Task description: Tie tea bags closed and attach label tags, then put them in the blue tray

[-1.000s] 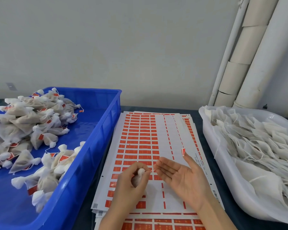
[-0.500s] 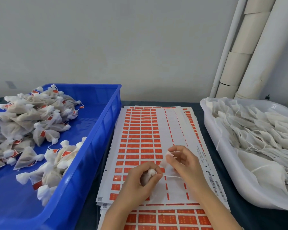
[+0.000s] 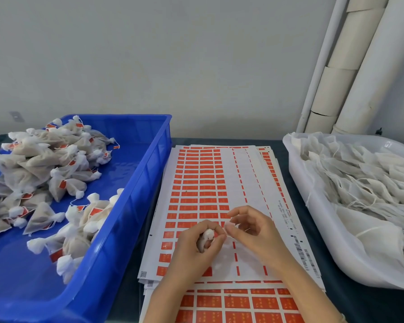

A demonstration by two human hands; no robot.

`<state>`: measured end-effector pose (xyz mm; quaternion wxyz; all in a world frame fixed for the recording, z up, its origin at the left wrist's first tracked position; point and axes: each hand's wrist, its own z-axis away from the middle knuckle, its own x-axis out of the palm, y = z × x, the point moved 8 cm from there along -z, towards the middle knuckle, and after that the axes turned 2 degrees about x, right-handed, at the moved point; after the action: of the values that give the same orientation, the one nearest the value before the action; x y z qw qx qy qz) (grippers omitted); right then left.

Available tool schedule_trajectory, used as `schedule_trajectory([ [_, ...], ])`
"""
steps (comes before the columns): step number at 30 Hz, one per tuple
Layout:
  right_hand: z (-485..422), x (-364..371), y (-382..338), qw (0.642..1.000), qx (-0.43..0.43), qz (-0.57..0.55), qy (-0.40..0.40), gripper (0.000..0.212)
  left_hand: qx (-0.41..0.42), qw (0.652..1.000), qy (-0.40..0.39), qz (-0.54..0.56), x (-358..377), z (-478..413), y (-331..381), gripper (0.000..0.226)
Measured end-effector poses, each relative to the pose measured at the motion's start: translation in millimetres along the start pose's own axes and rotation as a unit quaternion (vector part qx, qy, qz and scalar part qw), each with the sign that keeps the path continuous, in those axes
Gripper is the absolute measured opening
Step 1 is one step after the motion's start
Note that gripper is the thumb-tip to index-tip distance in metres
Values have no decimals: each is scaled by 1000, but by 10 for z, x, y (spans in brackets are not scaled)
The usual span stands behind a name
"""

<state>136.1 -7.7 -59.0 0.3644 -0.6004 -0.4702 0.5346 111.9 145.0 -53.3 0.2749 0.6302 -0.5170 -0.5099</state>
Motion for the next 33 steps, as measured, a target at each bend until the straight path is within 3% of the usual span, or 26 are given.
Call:
schedule_trajectory([
  [22,14,21,-25,999,28,-17,-28,17,-25,999,28,-29,-44,-5,-40,13],
  [28,29,57,34,992,81,-80,-53,28,-20,999,44,-13,-62,2,-25,11],
  [33,-2,-96,62,987,103,-123,9,49,-40,996,81,-12,-126,12,-71,12],
])
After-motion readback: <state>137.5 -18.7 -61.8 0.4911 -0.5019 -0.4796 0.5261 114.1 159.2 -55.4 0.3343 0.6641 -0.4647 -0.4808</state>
